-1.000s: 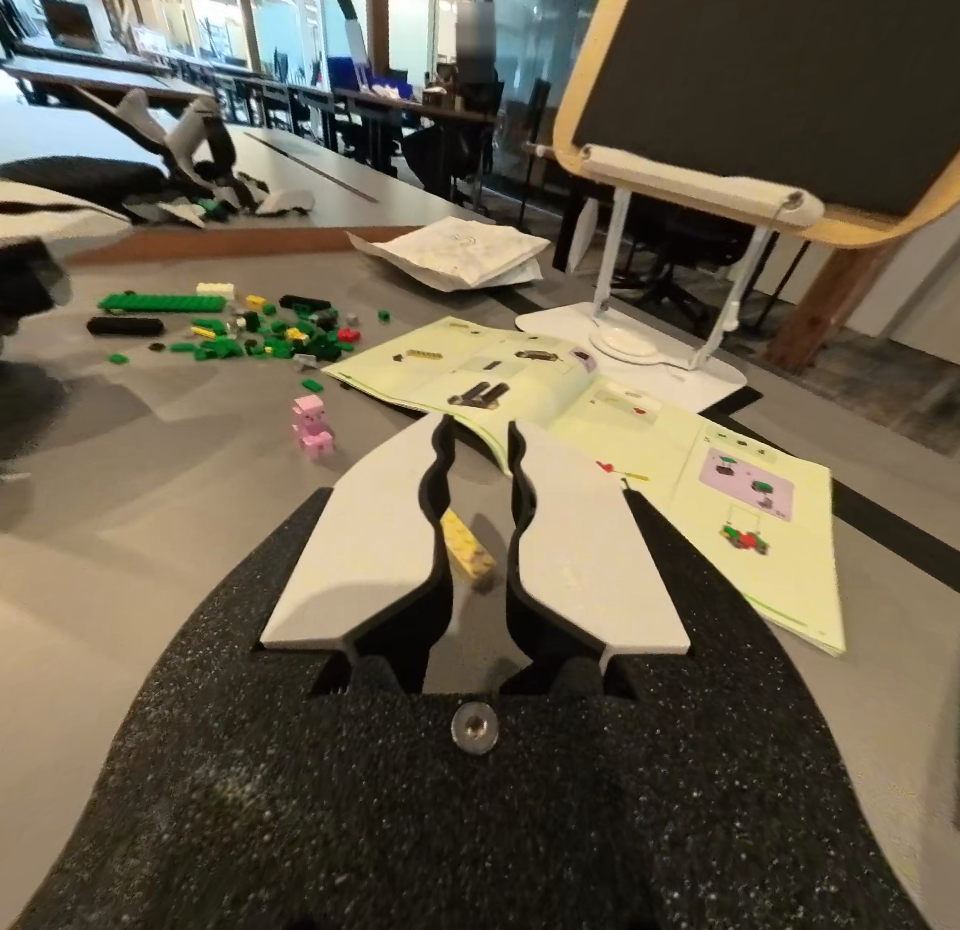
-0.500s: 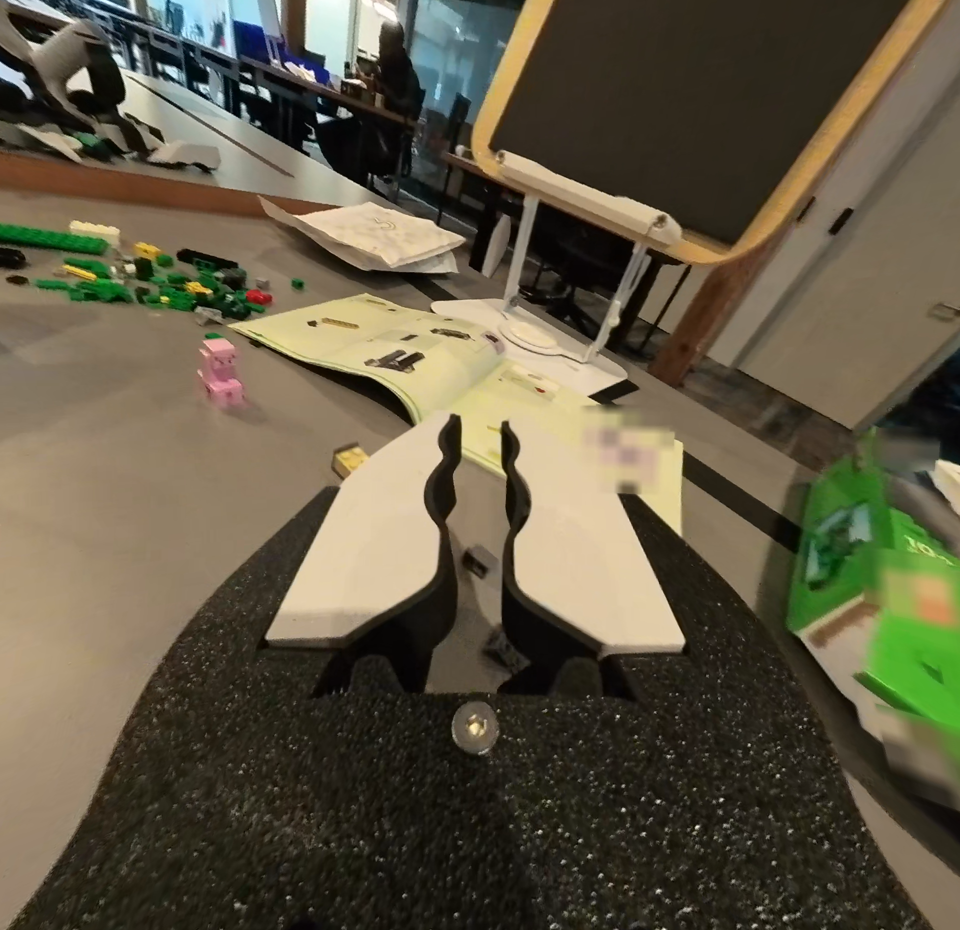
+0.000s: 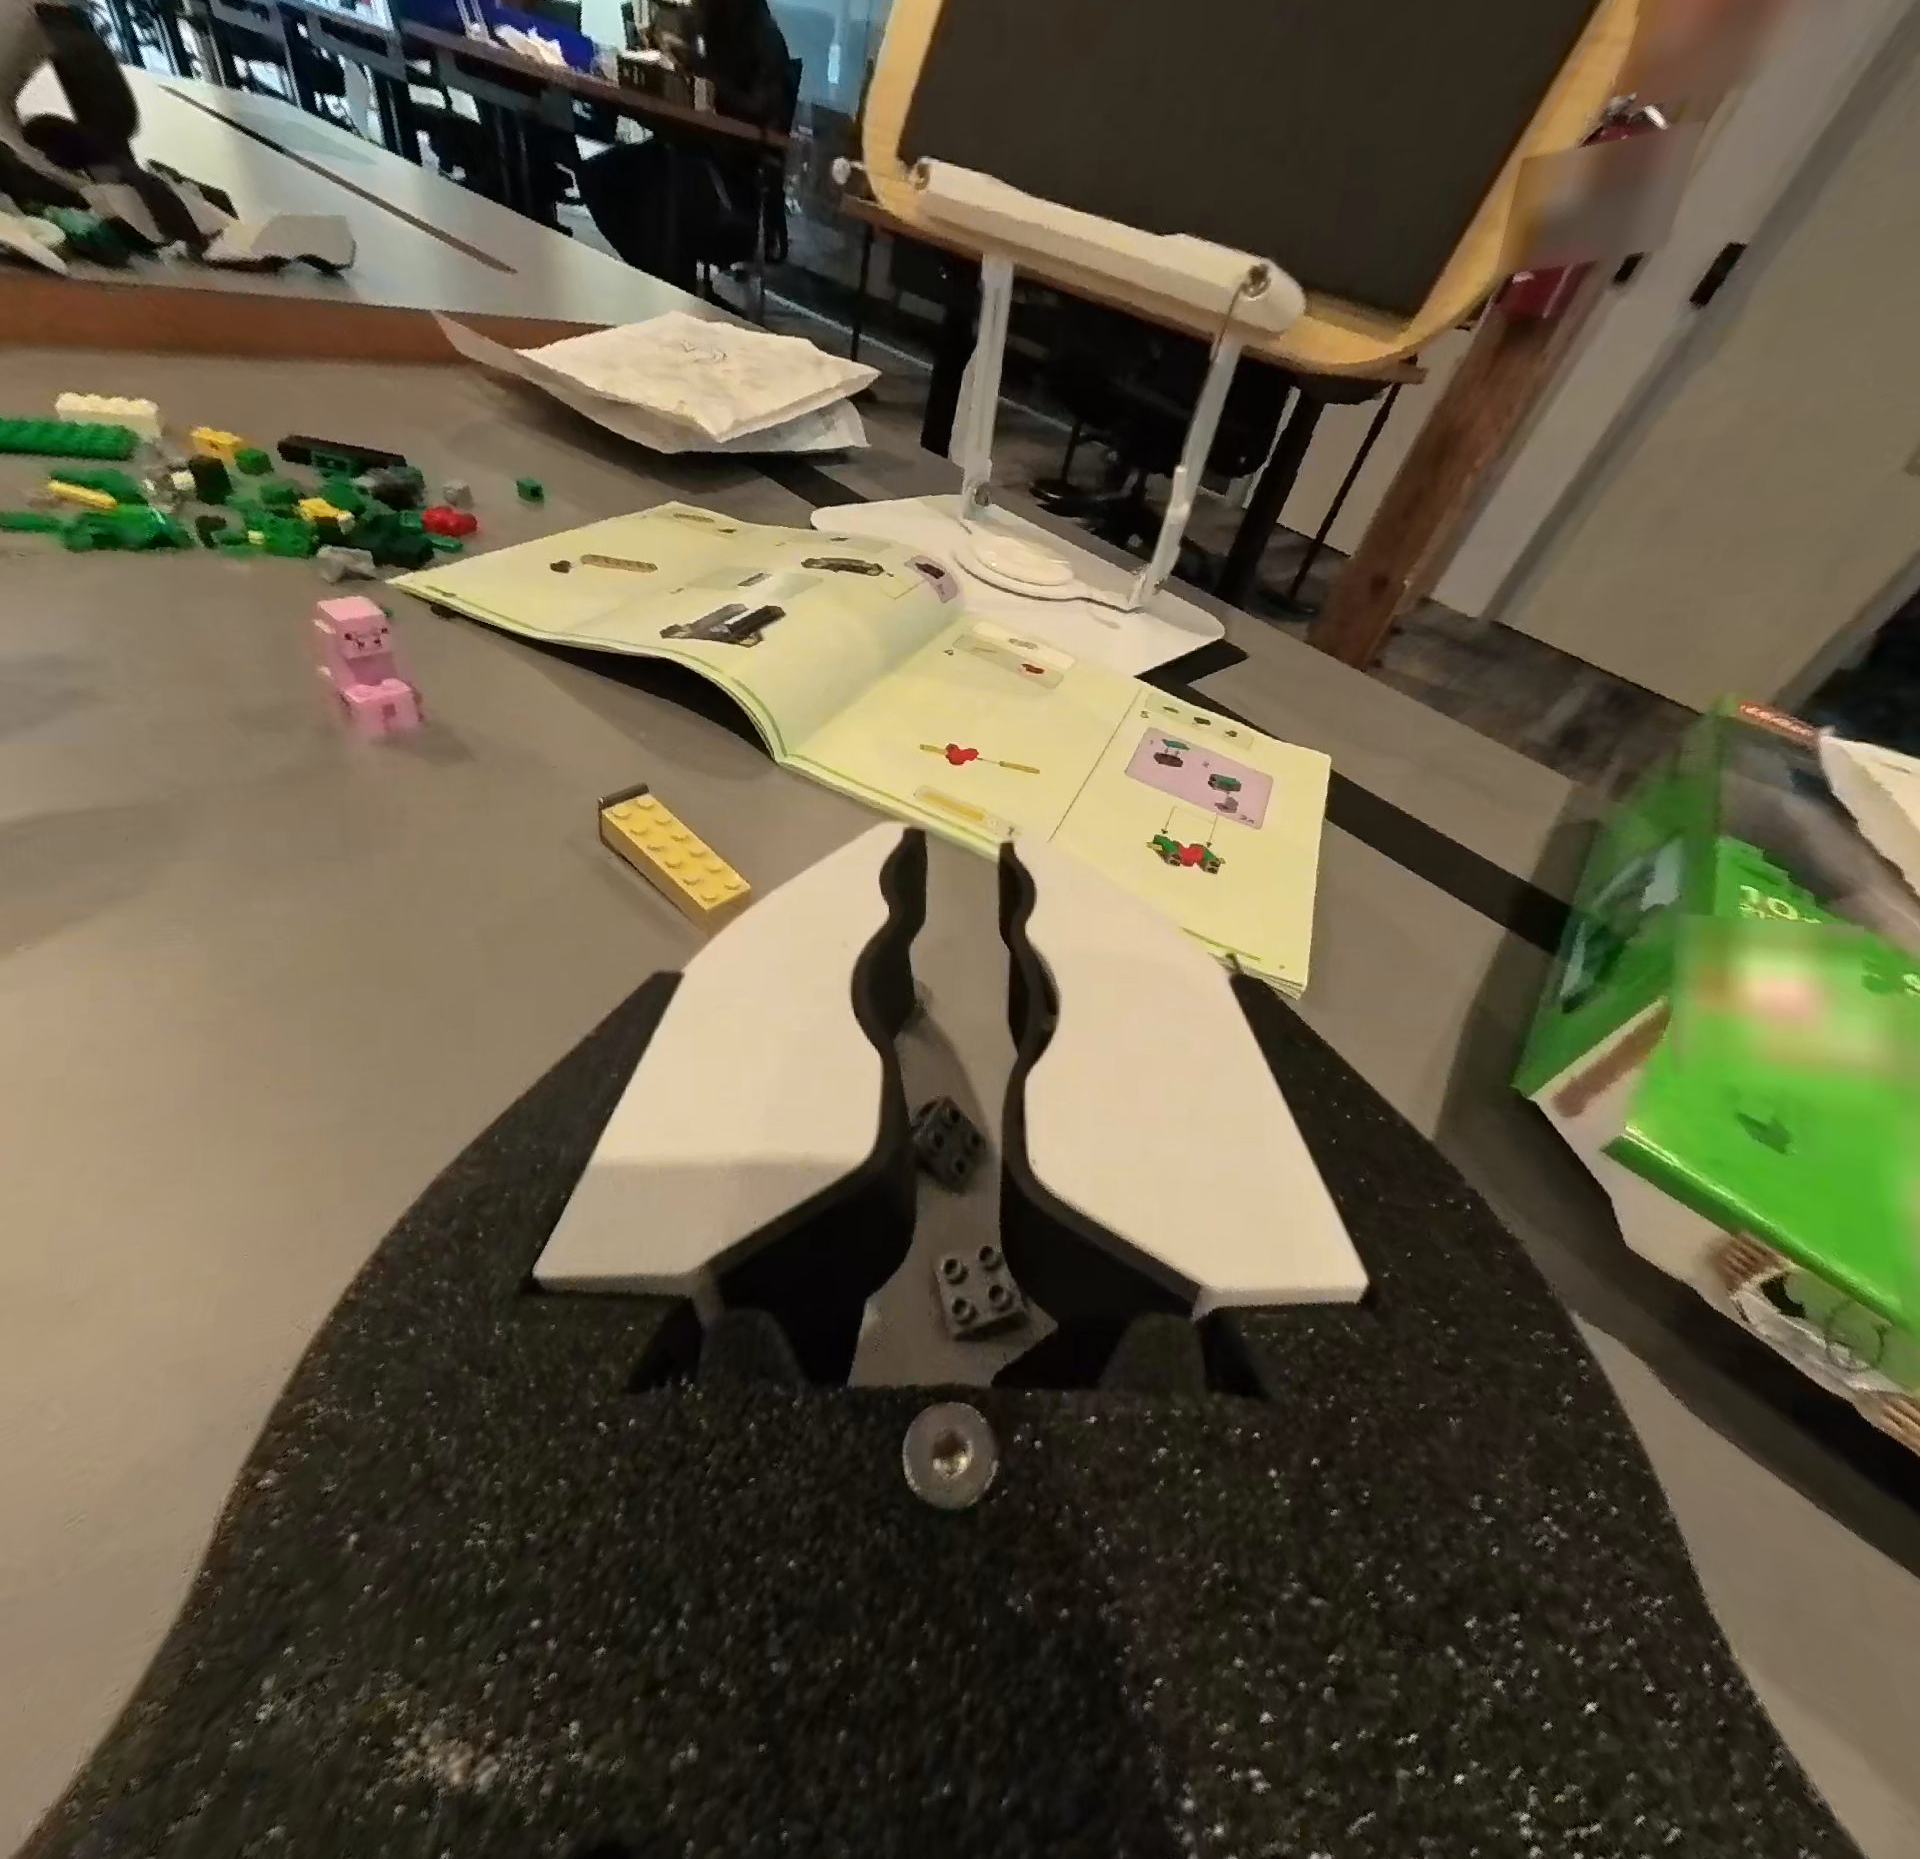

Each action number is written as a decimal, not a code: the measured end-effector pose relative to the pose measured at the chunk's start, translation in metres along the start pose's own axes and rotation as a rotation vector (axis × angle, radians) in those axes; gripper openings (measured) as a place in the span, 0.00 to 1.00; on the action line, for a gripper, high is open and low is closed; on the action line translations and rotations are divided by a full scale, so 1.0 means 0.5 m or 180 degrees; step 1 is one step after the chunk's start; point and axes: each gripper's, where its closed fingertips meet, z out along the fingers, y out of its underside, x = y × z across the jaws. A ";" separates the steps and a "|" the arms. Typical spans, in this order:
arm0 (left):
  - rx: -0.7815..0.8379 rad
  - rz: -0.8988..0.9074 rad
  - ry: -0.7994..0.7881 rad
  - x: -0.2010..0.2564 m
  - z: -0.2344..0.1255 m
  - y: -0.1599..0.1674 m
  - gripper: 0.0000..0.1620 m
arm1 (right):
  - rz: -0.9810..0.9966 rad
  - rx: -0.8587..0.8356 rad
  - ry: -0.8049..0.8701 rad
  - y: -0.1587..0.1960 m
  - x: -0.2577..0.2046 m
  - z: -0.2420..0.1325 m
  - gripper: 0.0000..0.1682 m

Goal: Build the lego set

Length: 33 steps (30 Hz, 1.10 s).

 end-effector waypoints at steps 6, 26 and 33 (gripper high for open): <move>0.0026 -0.0365 -0.0303 -0.067 -0.022 0.014 0.09 | -0.0137 -0.0061 -0.0083 0.005 -0.018 0.006 0.07; 0.0013 -0.0406 -0.0763 -0.318 0.126 0.051 0.03 | -0.0739 -0.0198 0.0003 0.013 -0.055 0.036 0.07; 0.0044 -0.0323 -0.0748 -0.326 0.109 0.070 0.00 | -0.0715 -0.0251 -0.0034 0.020 -0.056 0.046 0.07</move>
